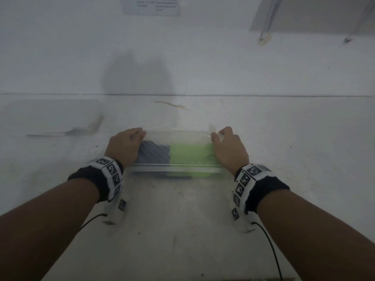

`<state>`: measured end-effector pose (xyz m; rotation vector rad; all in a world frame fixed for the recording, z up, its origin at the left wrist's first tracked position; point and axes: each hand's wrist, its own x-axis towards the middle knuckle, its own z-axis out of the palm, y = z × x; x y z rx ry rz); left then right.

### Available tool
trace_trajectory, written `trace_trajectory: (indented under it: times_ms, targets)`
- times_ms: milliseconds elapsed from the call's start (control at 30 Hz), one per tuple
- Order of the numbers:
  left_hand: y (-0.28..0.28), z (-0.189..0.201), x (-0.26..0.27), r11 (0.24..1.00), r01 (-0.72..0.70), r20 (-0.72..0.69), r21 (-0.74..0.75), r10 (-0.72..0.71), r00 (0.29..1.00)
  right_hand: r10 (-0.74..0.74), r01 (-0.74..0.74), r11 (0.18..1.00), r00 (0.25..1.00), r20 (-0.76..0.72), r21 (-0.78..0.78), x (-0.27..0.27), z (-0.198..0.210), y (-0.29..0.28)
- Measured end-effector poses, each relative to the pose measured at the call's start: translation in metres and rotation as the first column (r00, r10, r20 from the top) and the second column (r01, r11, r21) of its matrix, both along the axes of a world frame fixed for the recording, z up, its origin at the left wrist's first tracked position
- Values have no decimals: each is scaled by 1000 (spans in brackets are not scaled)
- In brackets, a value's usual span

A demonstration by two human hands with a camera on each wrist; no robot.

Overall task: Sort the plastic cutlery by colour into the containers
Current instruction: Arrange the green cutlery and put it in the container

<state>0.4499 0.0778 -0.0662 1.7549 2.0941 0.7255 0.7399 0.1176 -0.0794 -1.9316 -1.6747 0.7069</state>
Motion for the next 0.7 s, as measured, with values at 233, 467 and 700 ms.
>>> trace_trajectory:
  times_ms: [233, 467, 700]
  targets:
    - [-3, 7, 7, 951, 11, 28, -308, -2, 1000, 84, -88, 987, 996, -36, -137, 4, 10, 3]
    - [-3, -11, 20, 974, -97, -90, -207, 80, 993, 52, -50, 996, 998, 24, -73, 0, 2, -6]
    - [-3, -15, 15, 982, -100, 50, -162, 110, 993, -29, 16, 996, 986, -166, -83, 1, 6, -2]
